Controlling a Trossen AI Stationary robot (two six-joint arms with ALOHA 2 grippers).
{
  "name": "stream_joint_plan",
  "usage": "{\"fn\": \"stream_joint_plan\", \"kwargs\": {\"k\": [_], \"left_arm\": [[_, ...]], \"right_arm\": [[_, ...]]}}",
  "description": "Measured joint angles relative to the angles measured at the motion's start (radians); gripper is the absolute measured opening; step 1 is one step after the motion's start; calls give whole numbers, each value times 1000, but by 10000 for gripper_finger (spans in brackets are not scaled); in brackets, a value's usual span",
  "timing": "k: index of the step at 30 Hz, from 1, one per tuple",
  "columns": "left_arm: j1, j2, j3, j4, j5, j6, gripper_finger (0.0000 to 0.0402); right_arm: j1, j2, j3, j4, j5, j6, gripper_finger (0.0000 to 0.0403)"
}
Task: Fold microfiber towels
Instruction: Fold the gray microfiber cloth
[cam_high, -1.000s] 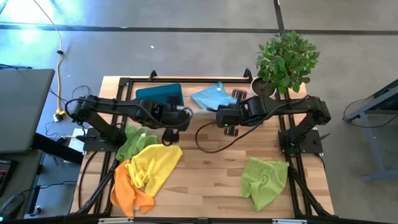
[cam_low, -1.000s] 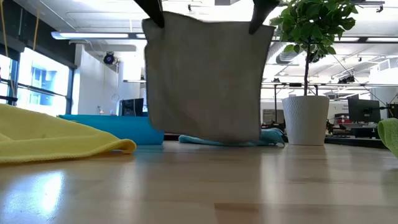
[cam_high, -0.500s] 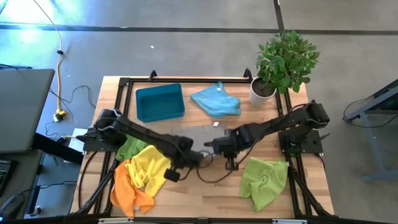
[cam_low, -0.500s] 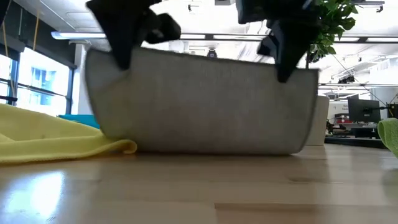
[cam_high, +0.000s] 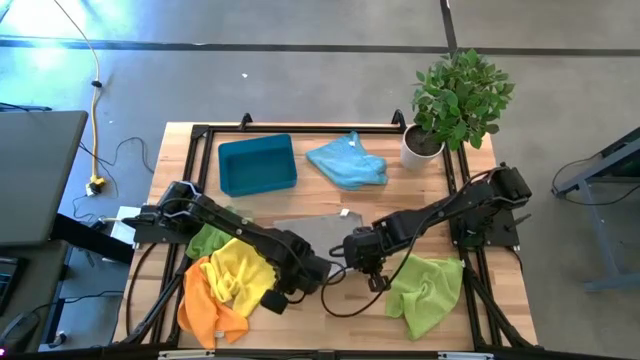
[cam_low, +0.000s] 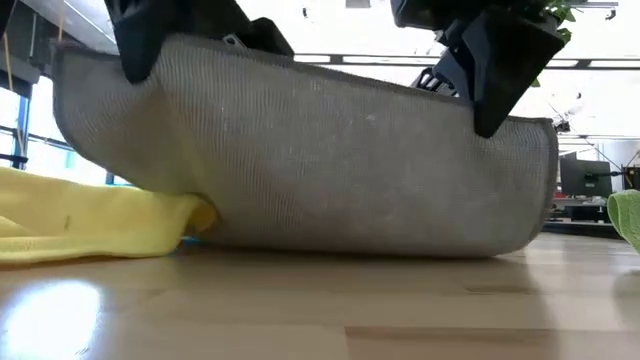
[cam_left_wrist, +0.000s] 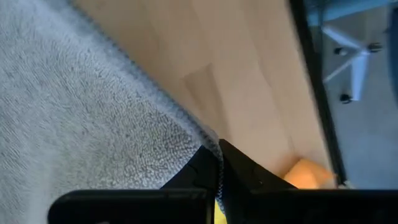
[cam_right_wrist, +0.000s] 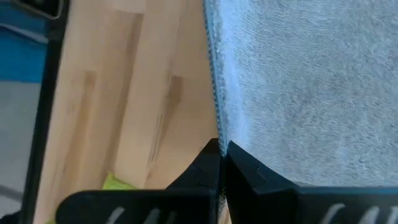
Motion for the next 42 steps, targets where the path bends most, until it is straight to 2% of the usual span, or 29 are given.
{"fn": "stream_joint_plan", "kwargs": {"k": [2,4,8,10,13,18,27,33,42], "left_arm": [[0,0,0,0,-15,9,0],[4,0,0,-11,-92,2,0],[26,0,0,-55,-282,-27,0],[40,0,-5,-85,-348,-32,1],[68,0,-26,-118,-396,-25,1],[123,0,-90,-125,-403,-21,1],[177,0,-160,-88,-405,61,4],[200,0,-201,-64,-501,139,5],[235,0,-219,-53,-527,161,5]], "right_arm": [[-2,0,0,-1,2,-35,0],[-6,0,0,-3,29,-63,0],[-26,0,-2,-6,151,-89,0],[-38,0,-3,-19,204,-112,0],[-63,0,-3,-25,251,-155,0],[-111,5,-11,-32,298,-210,0],[-193,45,-63,39,311,-247,0],[-223,79,-63,37,312,-295,0],[-258,113,-63,46,311,-299,0]]}}
